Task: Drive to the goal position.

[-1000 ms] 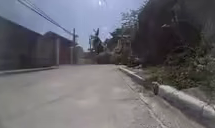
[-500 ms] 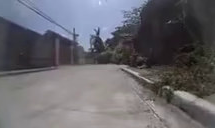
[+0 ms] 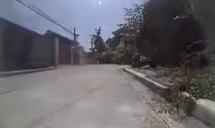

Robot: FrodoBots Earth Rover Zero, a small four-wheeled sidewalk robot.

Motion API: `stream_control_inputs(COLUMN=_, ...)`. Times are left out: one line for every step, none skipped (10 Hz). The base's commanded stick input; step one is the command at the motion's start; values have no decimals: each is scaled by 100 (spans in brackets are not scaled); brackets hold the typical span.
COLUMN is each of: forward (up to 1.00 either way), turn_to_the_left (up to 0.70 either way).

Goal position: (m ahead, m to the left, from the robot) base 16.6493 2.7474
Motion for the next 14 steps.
stream_control_inputs(forward=85, turn_to_the_left=0)
stream_control_inputs(forward=85, turn_to_the_left=0)
stream_control_inputs(forward=85, turn_to_the_left=0)
stream_control_inputs(forward=85, turn_to_the_left=0)
stream_control_inputs(forward=85, turn_to_the_left=-2)
stream_control_inputs(forward=85, turn_to_the_left=-33)
stream_control_inputs(forward=85, turn_to_the_left=-34)
stream_control_inputs(forward=85, turn_to_the_left=-28)
stream_control_inputs(forward=85, turn_to_the_left=-3)
stream_control_inputs(forward=85, turn_to_the_left=0)
stream_control_inputs(forward=85, turn_to_the_left=0)
stream_control_inputs(forward=85, turn_to_the_left=0)
stream_control_inputs(forward=85, turn_to_the_left=0)
stream_control_inputs(forward=85, turn_to_the_left=0)
